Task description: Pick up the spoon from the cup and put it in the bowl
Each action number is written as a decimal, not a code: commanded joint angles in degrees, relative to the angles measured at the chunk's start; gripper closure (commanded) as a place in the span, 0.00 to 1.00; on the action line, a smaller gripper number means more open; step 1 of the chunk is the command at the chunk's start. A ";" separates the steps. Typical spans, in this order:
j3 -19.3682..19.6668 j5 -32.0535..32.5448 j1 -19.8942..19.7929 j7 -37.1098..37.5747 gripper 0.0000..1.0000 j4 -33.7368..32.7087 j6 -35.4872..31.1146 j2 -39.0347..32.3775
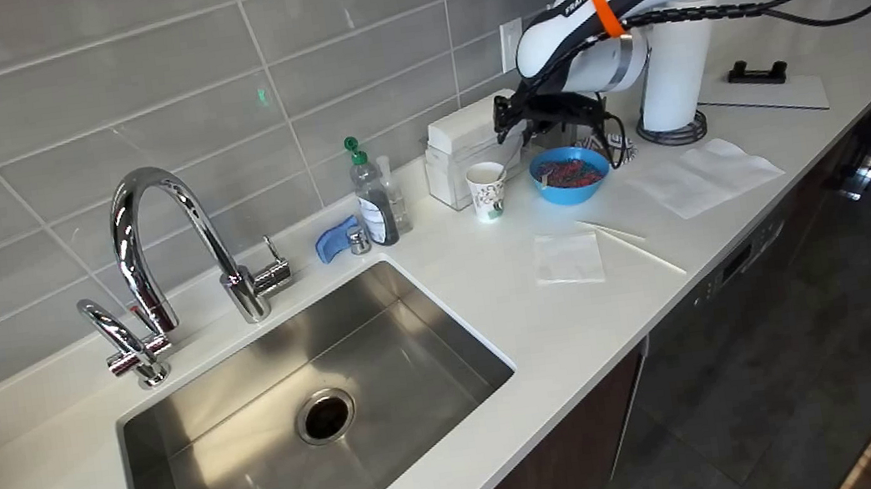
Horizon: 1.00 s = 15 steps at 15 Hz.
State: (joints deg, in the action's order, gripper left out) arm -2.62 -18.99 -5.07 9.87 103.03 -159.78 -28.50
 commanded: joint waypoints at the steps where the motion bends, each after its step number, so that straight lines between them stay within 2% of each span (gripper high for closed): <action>1: -1.13 -0.77 -0.51 -1.91 0.59 -0.77 -1.91 -1.16; 2: -1.35 -0.81 -0.58 -2.35 0.59 -0.85 -2.08 -1.21; 3: -1.56 -0.89 -0.66 -2.75 0.67 -0.96 -2.11 -1.26; 4: -1.65 -0.86 -0.65 -3.00 0.63 -1.05 -2.08 -1.29; 7: -1.78 -0.49 -0.53 -3.95 0.66 -1.12 -2.26 -1.45; 10: -2.04 -0.57 -0.66 -4.76 0.79 -1.11 -2.61 -1.63; 11: -2.12 -0.58 -0.70 -5.00 0.88 -1.06 -2.86 -1.68; 13: -2.35 -0.56 -0.79 -5.43 0.94 -0.92 -3.61 -1.74; 14: -2.46 -0.53 -0.83 -5.66 1.00 -0.89 -3.91 -1.78; 15: -2.45 -0.41 -0.78 -5.66 1.00 -0.88 -4.34 -1.84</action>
State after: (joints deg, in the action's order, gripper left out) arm -4.06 -18.99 -5.22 5.48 102.35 -161.79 -29.41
